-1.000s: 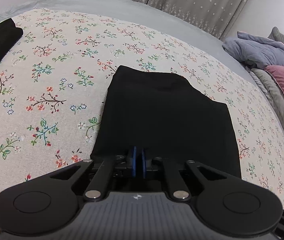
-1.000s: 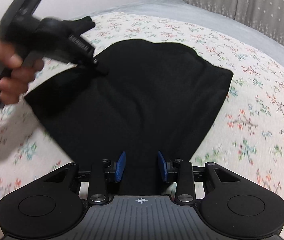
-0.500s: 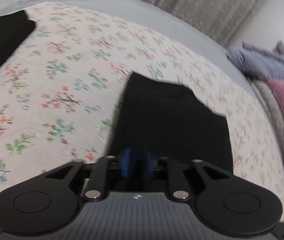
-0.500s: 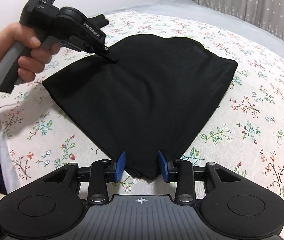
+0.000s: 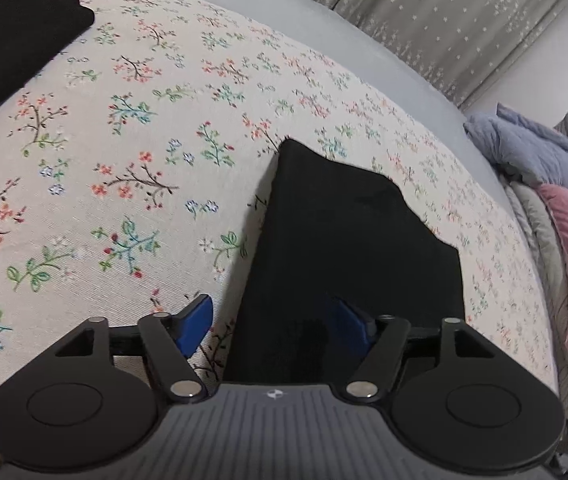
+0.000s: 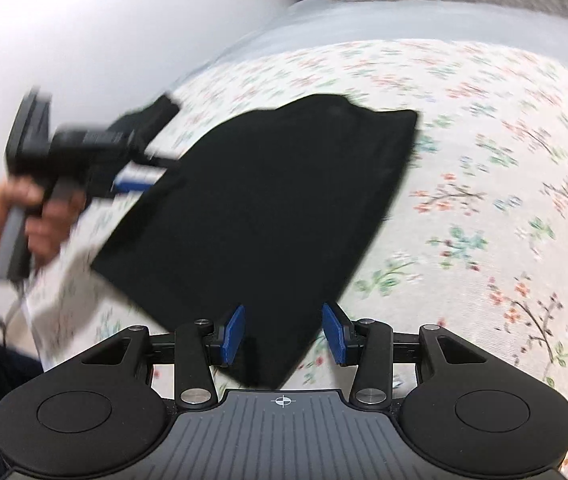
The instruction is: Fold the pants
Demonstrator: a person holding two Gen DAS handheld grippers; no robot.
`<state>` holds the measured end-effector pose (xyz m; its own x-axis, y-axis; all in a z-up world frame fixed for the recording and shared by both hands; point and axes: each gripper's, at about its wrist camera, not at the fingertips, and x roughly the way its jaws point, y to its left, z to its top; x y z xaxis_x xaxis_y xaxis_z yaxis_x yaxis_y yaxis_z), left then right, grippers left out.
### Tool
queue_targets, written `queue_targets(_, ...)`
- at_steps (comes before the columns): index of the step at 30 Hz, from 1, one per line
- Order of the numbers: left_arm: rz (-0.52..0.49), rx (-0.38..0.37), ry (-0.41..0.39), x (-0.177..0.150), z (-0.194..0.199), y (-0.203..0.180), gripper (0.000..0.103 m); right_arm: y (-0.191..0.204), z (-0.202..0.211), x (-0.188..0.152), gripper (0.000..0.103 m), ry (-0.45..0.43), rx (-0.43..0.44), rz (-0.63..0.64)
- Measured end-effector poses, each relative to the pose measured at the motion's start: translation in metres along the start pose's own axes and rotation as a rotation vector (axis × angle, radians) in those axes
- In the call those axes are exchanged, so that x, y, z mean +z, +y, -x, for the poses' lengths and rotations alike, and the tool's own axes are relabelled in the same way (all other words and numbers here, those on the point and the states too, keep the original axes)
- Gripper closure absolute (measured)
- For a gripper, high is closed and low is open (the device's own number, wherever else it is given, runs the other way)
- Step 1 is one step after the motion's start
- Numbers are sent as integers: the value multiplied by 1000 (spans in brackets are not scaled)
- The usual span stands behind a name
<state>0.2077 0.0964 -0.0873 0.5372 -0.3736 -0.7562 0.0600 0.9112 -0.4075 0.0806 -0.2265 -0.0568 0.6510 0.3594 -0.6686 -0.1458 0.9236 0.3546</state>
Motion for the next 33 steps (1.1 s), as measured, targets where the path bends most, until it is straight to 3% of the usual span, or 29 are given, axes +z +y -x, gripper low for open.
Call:
queue_targets(11, -63, 32, 12, -5, -14, -8, 13, -36, -12, 5, 56, -36, 28, -220)
queue_targets(19, -20, -19, 5, -4, -19, -6, 12, -57, -25, 12, 47, -99, 95, -378)
queue_targets(23, 36, -94, 16, -5, -22, -3, 12, -67, -38, 15, 46, -149, 128, -434)
queue_targets(25, 26, -81, 14, -6, -23, -7, 12, -66, -43, 15, 46, -182, 138, -441)
queue_targets(28, 2, -29, -1, -7, -23, -13, 24, -59, -49, 17, 47, -204, 124, -412)
queue_targets(30, -3, -7, -17, -6, -22, -14, 41, -51, -51, 20, 59, -203, 77, -371)
queue_targets(31, -3, -2, -25, -5, -21, -13, 46, -48, -52, 21, 74, -198, 44, -348)
queue_targets(33, 0, -12, -44, -3, -17, -14, 67, -48, -52, 23, 84, -198, 21, -321)
